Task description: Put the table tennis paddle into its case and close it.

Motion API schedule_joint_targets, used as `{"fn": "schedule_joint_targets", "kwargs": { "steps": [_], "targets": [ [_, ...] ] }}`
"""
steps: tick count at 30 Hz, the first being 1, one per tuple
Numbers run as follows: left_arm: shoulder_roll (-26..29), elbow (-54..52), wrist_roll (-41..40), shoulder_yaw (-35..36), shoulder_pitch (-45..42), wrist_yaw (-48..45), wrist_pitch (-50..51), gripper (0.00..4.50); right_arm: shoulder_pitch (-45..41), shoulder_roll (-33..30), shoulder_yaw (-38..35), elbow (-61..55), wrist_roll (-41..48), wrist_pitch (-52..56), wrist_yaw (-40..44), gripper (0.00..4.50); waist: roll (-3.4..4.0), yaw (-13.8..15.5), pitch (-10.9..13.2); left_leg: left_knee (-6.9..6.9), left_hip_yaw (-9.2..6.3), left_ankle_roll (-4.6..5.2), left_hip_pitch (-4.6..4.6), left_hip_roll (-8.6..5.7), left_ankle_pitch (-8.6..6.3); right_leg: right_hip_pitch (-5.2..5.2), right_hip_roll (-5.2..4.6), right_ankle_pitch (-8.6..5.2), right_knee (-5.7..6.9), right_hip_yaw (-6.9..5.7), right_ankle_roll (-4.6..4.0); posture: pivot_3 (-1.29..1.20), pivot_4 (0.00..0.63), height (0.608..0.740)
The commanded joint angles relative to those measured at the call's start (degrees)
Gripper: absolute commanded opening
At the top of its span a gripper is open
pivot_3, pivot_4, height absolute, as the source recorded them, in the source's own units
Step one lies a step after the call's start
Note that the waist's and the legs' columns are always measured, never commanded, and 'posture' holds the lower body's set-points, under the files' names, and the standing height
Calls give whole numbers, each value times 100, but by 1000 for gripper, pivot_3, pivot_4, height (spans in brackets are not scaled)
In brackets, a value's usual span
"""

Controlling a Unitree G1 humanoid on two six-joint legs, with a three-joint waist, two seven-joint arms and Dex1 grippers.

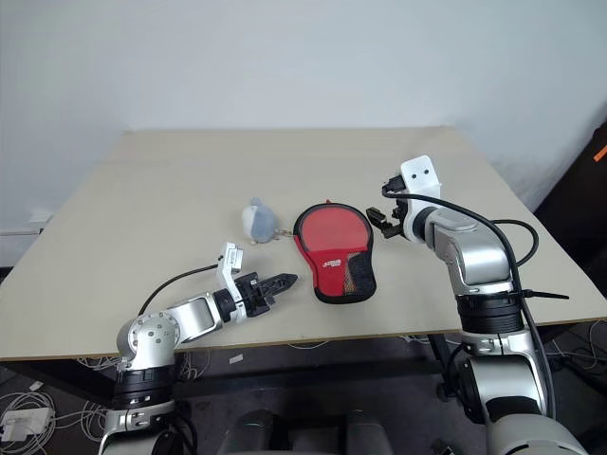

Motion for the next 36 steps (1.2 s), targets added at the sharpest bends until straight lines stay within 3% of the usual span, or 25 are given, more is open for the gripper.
{"fn": "schedule_joint_targets", "kwargs": {
  "steps": [1, 9, 11, 23, 28, 32, 36],
  "targets": [
    [-135, -31, -130, 62, -195, 162, -40, 1218, -3, -3, -123, -272, 50, 33, -33, 4500, 0, 2, 0, 0, 0, 0, 0, 0, 0, 1, 0, 0, 0, 0, 0, 0, 0, 698],
    [-482, 102, -200, 200, -374, 746, 276, 3998, -19, 8, -120, -259, 39, 66, -38, 4500, 0, 1, 0, 3, -11, 2, -1, -3, 1, 5, 0, 0, 0, -6, 1, 0, 0, 698],
    [-565, 145, -167, 214, -404, 894, 336, 4473, -13, 26, -119, -267, 41, 75, -48, 4500, 0, 2, 0, 3, -13, 2, -1, -4, 1, 6, 0, 0, 0, -6, 1, 0, 0, 698],
    [-1150, 889, -125, 451, -675, 1422, 543, 4473, 98, 185, -188, -502, 81, 270, -168, 4500, 4, 15, -2, 14, -56, 3, 1, -20, 1, 36, -2, -5, -3, -29, 8, 0, 0, 698],
    [-1220, 1296, -68, 610, -832, 1560, 635, 4473, 142, 244, -197, -604, 116, 339, -234, 4500, 8, 85, -5, 20, -78, -3, 6, -29, -3, 56, -10, -8, -7, -45, 10, 0, 0, 698],
    [-1374, 2094, -469, 1217, -1154, 1654, 937, 4473, 152, 288, -218, -652, 130, 383, -278, 4500, 10, 158, -6, 33, -92, -8, 8, -30, -9, 70, -12, -10, -9, -58, 10, 0, 0, 698],
    [-1225, 2398, -251, 1039, -1303, 1587, 986, 4473, 154, 344, -217, -692, 144, 425, -315, 4500, 14, 181, -9, 41, -101, 0, 8, -41, -12, 80, -27, -15, -10, -72, 15, 0, 0, 698]
  ]
}}
